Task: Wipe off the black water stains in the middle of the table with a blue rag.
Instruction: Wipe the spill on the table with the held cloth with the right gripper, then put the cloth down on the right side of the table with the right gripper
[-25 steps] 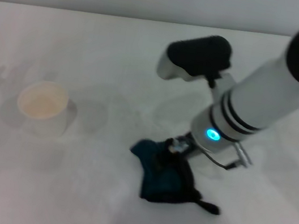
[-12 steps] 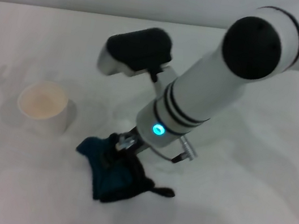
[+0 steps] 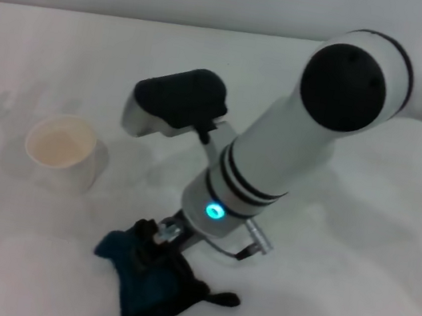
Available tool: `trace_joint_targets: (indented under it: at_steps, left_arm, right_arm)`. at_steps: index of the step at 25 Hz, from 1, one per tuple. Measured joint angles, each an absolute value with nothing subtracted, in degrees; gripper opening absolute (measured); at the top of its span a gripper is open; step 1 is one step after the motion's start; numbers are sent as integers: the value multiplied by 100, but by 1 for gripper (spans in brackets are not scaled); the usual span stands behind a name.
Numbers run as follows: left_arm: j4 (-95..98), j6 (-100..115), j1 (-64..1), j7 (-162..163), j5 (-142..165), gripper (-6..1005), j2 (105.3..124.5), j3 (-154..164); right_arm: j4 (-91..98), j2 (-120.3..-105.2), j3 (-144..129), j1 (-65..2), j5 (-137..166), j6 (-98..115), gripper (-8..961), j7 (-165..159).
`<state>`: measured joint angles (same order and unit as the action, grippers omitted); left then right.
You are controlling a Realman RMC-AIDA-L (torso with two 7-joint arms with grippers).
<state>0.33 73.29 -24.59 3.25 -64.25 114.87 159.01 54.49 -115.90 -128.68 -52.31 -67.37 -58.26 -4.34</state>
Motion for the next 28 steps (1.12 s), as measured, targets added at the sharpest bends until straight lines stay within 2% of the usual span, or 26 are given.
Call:
trace_joint_targets:
  at_steps: [13,28]
  left_arm:
    - [35,7255,-2471,325,-6424,876,11469,15906]
    - [-2,7163,-2601,325,-6434,877,11499,15863]
  right_arm:
    - [6125,-11550,-10513,-4103,-4085,-7663,87,-459]
    - [6043,-11486,-8063,-3775,-2633,-8294,86,631]
